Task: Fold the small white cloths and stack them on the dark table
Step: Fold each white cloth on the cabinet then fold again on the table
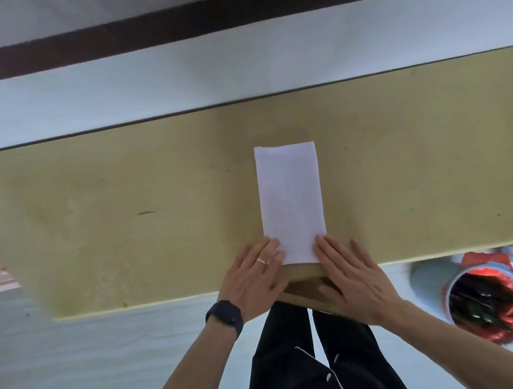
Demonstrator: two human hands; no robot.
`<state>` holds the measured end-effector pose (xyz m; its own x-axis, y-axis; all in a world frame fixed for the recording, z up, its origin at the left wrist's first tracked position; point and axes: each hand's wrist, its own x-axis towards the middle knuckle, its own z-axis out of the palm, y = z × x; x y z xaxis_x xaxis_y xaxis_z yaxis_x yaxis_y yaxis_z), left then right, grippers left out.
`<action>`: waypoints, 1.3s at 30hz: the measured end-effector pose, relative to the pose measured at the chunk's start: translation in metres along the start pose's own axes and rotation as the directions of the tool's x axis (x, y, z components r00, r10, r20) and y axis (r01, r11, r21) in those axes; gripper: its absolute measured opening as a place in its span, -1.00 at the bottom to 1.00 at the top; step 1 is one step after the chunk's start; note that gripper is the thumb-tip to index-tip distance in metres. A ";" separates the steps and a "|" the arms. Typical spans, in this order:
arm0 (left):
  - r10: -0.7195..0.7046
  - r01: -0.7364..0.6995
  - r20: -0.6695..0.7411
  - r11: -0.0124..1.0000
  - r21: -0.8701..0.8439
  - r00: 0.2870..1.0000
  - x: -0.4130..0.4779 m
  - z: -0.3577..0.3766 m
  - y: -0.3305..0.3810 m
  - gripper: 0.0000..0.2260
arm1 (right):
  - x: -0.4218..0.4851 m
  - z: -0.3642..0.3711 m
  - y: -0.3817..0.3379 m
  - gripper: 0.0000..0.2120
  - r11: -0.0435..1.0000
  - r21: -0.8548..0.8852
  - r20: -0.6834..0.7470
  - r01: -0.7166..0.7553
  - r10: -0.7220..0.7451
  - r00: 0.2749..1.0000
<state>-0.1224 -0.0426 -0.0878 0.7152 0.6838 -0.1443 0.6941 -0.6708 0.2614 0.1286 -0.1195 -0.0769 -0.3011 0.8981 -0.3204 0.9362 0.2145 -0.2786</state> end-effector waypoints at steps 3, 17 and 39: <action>0.080 -0.079 -0.004 0.994 0.070 0.997 -0.009 0.005 0.005 -0.70 | -0.010 0.020 0.003 -0.35 0.999 -0.033 -0.086 0.007 -0.009 0.996; -0.314 0.356 0.168 0.845 -0.400 0.934 0.010 -0.041 0.014 -0.83 | 0.012 -0.029 0.003 -0.75 0.964 0.266 -0.218 0.013 0.047 0.975; -0.732 0.707 0.440 0.080 -0.702 0.519 0.138 -0.063 -0.040 -0.81 | 0.156 -0.079 0.012 -0.74 0.359 0.722 0.187 -0.592 0.723 0.665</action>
<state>-0.0565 0.0970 -0.0581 -0.1007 0.7201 -0.6865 0.5037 0.6320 0.5890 0.1075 0.0541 -0.0586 0.4425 0.6809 -0.5836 0.3831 -0.7319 -0.5635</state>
